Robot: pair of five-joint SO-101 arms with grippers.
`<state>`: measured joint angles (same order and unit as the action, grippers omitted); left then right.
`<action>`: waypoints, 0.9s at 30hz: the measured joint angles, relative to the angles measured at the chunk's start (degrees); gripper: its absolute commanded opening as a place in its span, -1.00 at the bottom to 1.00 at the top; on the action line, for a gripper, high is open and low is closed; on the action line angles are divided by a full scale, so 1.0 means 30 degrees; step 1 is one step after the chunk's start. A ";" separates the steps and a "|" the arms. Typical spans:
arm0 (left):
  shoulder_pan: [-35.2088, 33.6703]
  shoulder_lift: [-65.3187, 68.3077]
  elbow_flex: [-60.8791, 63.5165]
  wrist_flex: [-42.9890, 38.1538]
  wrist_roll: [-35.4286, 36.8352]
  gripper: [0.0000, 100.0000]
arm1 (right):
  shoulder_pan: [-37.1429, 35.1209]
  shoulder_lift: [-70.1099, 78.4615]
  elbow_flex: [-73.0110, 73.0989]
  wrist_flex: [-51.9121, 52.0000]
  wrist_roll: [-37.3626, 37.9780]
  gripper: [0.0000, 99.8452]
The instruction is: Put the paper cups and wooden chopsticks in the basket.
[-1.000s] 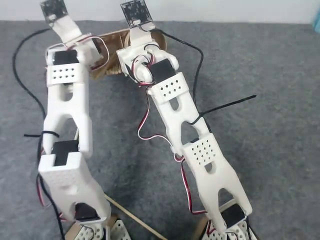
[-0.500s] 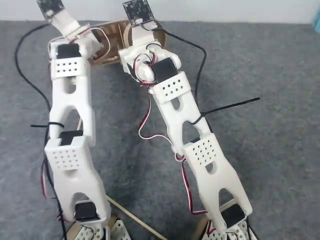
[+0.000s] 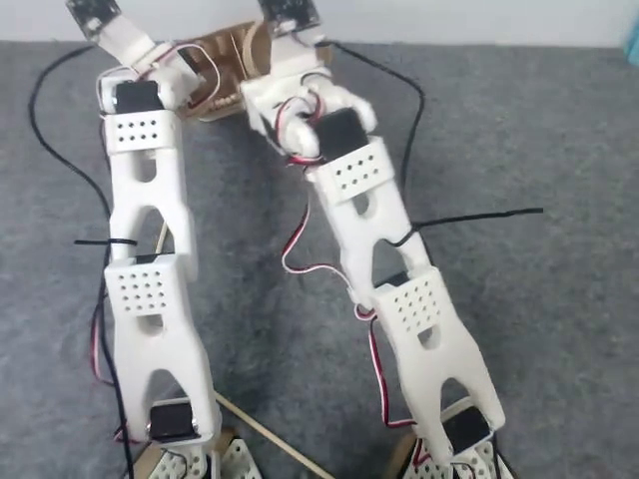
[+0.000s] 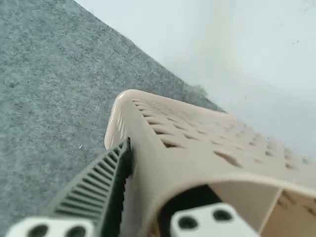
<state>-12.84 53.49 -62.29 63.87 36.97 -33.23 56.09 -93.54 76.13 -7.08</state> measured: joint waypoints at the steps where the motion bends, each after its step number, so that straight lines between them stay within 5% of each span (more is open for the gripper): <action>1: 0.0000 0.0352 -0.0674 0.0293 0.0000 -0.98 | 0.0147 -0.0322 0.0000 0.0147 0.0000 -0.42; 15: -0.0059 0.2930 -0.5656 0.2520 0.0850 -0.98 | 0.3194 -0.4073 0.0000 0.3106 0.0000 -0.42; 27: -0.0293 0.2930 -0.5802 0.2930 0.0850 -0.98 | 0.4103 -0.0527 -0.0117 0.1084 -0.0117 -0.42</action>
<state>-13.71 62.29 -79.69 72.66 39.52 -20.92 54.51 -93.89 79.38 -7.43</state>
